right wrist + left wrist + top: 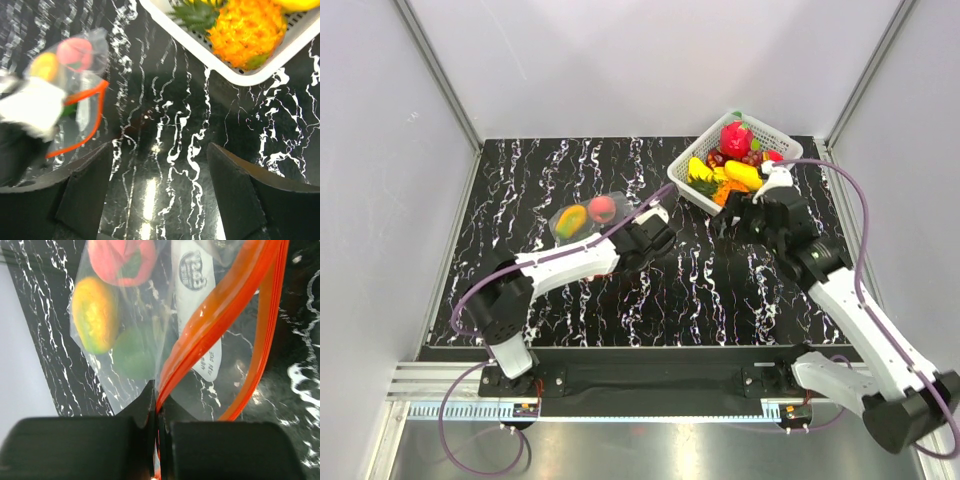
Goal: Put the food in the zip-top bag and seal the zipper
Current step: Pick up the zipper food storage bag at the center of the board, then pick up the fake fruit from the bin.
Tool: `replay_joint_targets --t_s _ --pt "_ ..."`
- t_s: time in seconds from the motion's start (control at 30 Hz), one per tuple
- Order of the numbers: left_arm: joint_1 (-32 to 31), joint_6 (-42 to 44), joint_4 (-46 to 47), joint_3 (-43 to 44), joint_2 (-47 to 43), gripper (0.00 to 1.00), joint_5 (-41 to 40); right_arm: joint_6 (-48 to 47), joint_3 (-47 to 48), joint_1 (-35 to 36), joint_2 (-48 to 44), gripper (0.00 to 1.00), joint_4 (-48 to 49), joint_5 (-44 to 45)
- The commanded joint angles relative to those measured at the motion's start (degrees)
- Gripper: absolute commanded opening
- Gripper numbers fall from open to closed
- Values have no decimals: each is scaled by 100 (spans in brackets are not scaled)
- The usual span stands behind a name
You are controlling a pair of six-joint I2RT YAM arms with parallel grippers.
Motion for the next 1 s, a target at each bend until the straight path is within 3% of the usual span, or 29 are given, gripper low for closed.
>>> replay_joint_targets --t_s 0.0,0.37,0.63,0.8,0.97 --pt "2 -276 -338 574 -449 0 357 -260 427 -237 561 82 341 -237" --pt "-15 -452 -410 768 -705 0 1052 -892 1824 -1318 2845 75 1079 -1054" --pt "-7 -532 -155 654 -784 0 1123 -1358 2914 -1495 4350 72 1649 -1678" --pt "-7 -532 -23 531 -880 0 1114 -1700 3634 -1495 5351 91 1651 -1767" --pt "-7 -532 -49 557 -951 0 1237 -2123 4592 -1495 6599 96 1564 -1521"
